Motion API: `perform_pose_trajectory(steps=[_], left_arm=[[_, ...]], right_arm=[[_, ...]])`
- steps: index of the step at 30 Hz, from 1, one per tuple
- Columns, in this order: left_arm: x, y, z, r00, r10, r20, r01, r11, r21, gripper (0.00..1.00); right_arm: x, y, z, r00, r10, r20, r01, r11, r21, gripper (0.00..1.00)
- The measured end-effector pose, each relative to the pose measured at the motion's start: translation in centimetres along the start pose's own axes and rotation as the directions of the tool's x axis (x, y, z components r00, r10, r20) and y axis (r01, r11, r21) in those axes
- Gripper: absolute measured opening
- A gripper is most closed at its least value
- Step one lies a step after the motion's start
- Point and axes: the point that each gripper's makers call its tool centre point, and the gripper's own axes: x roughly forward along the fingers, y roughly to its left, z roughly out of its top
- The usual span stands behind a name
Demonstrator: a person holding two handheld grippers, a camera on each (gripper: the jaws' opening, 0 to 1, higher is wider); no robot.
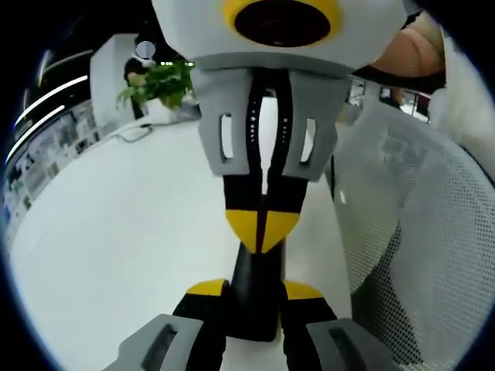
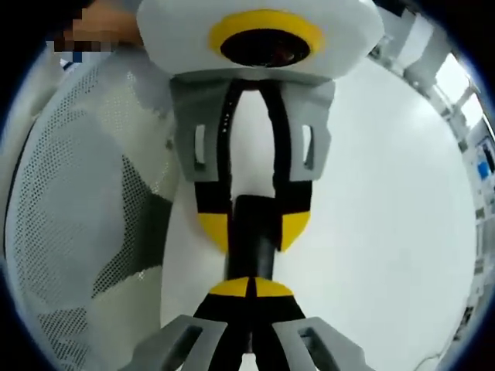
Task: Press the specified remote control buttons in sequence, fully releasing each button before pressing the next.
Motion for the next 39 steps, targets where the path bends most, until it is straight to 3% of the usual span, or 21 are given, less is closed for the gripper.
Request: perform_pose_trajectory(steps=[10,31,35,39], left_arm=[[0.1,0.0,0.0,1.000,0.004,-0.001,-0.004,1.000,0.003,0.25],[0.1,0.0,0.0,1.000,0.004,0.003,-0.004,1.000,0.002,0.25],[0.1,0.0,0.0,1.000,0.004,0.003,-0.004,1.000,0.001,0.25],[0.1,0.0,0.0,1.000,0.005,0.002,-0.005,1.000,0.002,0.25]], right_arm=[[0.1,0.0,-0.2,0.999,0.022,-0.023,-0.022,1.000,0.011,0.00],[-0.4,0.0,-0.2,0.994,-0.032,0.108,0.026,0.998,0.060,0.00],[-1.3,-0.4,0.6,0.987,-0.051,0.151,0.040,0.996,0.075,0.00],[-1.3,-0.4,1.0,0.987,-0.048,0.151,0.039,0.997,0.061,0.00]])
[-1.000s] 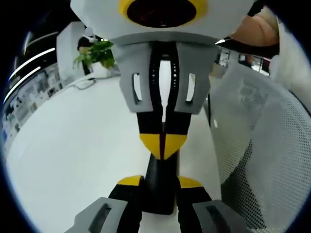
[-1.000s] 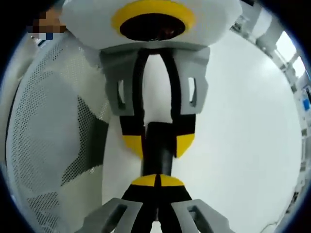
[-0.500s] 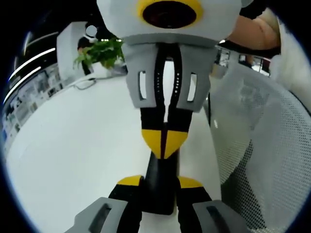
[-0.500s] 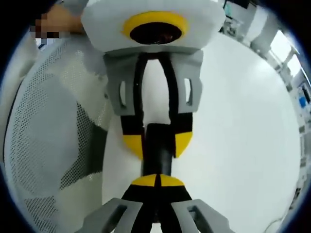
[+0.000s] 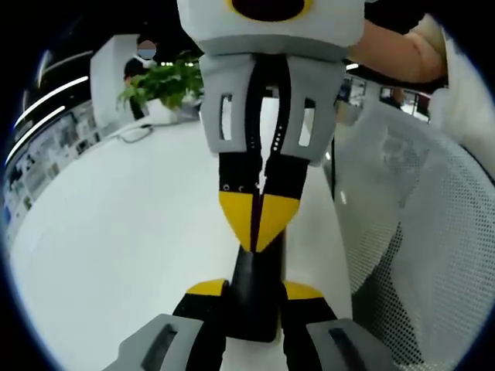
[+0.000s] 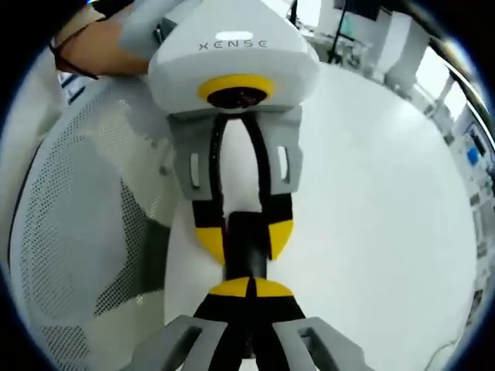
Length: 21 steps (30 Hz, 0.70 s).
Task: Press the specified remote control buttons in sequence, fully releasing each button before pressing the next.
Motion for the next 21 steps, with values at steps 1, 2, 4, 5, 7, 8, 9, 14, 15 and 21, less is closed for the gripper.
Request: perform_pose_trajectory(steps=[1,2,4,5,7,8,9,14,15,21], left_arm=[[0.0,0.0,0.0,1.000,0.000,0.000,0.000,1.000,0.000,0.25],[0.0,0.0,0.0,1.000,0.000,0.001,0.000,1.000,0.000,0.25],[0.0,0.0,0.0,1.000,0.000,0.000,0.000,1.000,0.000,0.25],[-0.1,0.0,0.1,1.000,0.000,0.000,0.000,1.000,0.000,0.25],[-0.1,-0.1,0.1,1.000,0.001,0.001,-0.001,1.000,0.000,0.25],[-0.1,-0.1,0.1,1.000,0.002,0.001,-0.002,1.000,0.000,0.25],[-0.1,-0.1,0.1,1.000,0.002,0.001,-0.002,1.000,0.000,0.25],[-0.1,0.0,0.1,1.000,0.001,0.001,-0.001,1.000,-0.001,0.25],[-0.1,0.0,0.1,1.000,0.001,0.001,-0.001,1.000,-0.001,0.25],[-0.1,0.0,0.1,1.000,0.000,0.002,0.000,1.000,-0.003,0.25]], right_arm=[[0.0,0.0,0.1,1.000,0.000,-0.001,0.000,1.000,-0.005,0.00],[0.0,0.1,0.2,1.000,0.002,-0.002,-0.002,1.000,-0.009,0.00],[0.1,0.3,0.4,1.000,0.007,-0.003,-0.007,1.000,-0.018,0.00],[0.2,0.3,0.5,1.000,0.007,-0.004,-0.007,1.000,-0.024,0.00],[0.4,0.4,0.5,1.000,0.011,-0.006,-0.011,0.999,-0.031,0.00],[0.4,0.4,0.5,1.000,0.013,-0.008,-0.013,0.999,-0.035,0.00],[0.6,0.3,0.4,1.000,0.014,-0.011,-0.015,0.999,-0.040,0.00],[0.9,0.4,0.1,1.000,0.018,-0.025,-0.019,0.999,-0.051,0.00],[0.9,0.4,0.1,0.999,0.017,-0.027,-0.019,0.998,-0.052,0.00],[1.2,0.2,0.1,0.999,0.015,-0.035,-0.017,0.998,-0.060,0.00]])
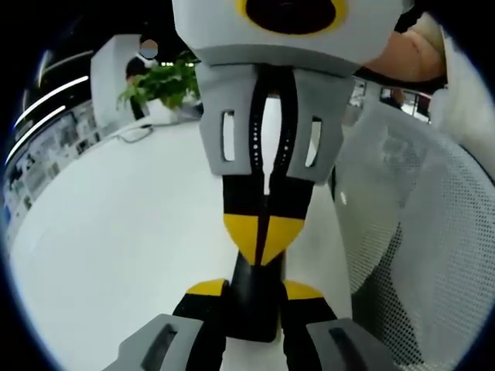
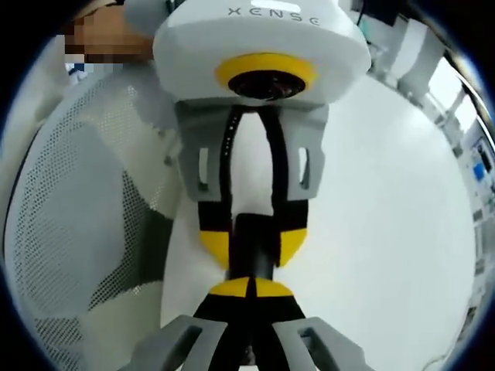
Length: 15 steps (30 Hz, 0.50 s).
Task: Press the specified remote control buttons in sequence, fully releasing each button before pressing the next.
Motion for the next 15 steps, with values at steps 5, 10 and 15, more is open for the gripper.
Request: perform_pose_trajectory(steps=[5,10,15], left_arm=[[0.02,0.03,-0.02,1.000,-0.001,0.001,0.001,1.000,-0.002,0.25],[0.03,0.06,-0.06,1.000,-0.002,0.002,0.002,1.000,-0.003,0.25],[0.07,0.10,-0.09,1.000,-0.004,0.003,0.004,1.000,-0.006,0.25]], right_arm=[[0.23,-0.08,-0.11,1.000,0.002,-0.020,-0.002,1.000,-0.018,0.00],[0.29,-0.15,-0.10,0.999,0.016,-0.028,-0.016,1.000,0.008,0.00],[0.38,0.02,0.03,0.997,0.031,-0.070,-0.031,1.000,-0.001,0.00]])
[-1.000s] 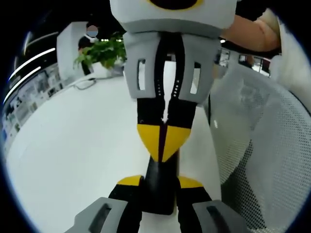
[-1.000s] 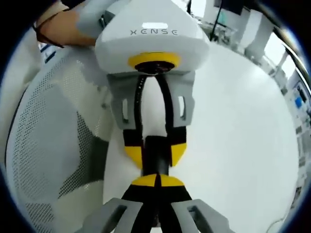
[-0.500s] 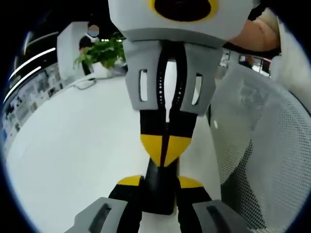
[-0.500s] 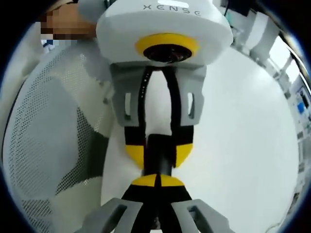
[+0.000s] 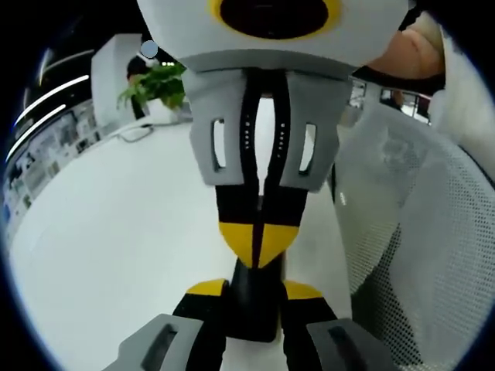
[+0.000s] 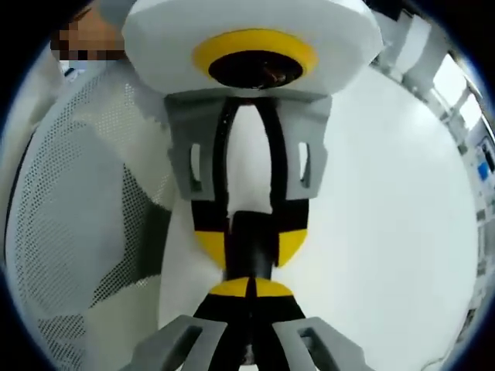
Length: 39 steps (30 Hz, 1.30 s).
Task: Press the specified remote control buttons in sequence, fully releasing each button before pressing the next.
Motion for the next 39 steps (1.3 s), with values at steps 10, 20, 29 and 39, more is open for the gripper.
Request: perform_pose_trajectory(steps=[10,20,29,39], left_arm=[[0.12,0.11,-0.10,1.000,0.003,-0.003,-0.003,1.000,0.002,0.25],[0.09,0.00,-0.08,1.000,0.007,-0.003,-0.007,1.000,0.003,0.25],[0.05,-0.13,-0.07,1.000,0.012,-0.004,-0.012,1.000,0.004,0.25],[0.03,-0.24,-0.09,1.000,0.013,-0.002,-0.013,1.000,0.004,0.25]], right_arm=[[0.08,0.12,-0.13,0.996,-0.001,-0.088,-0.005,0.998,-0.063,0.00],[0.02,0.01,-0.20,1.000,-0.025,-0.011,0.025,1.000,-0.013,0.00],[0.10,-0.10,-0.23,1.000,-0.020,0.024,0.019,0.999,0.040,0.00],[0.02,0.23,-0.12,0.999,-0.033,0.006,0.033,0.999,0.004,0.00]])
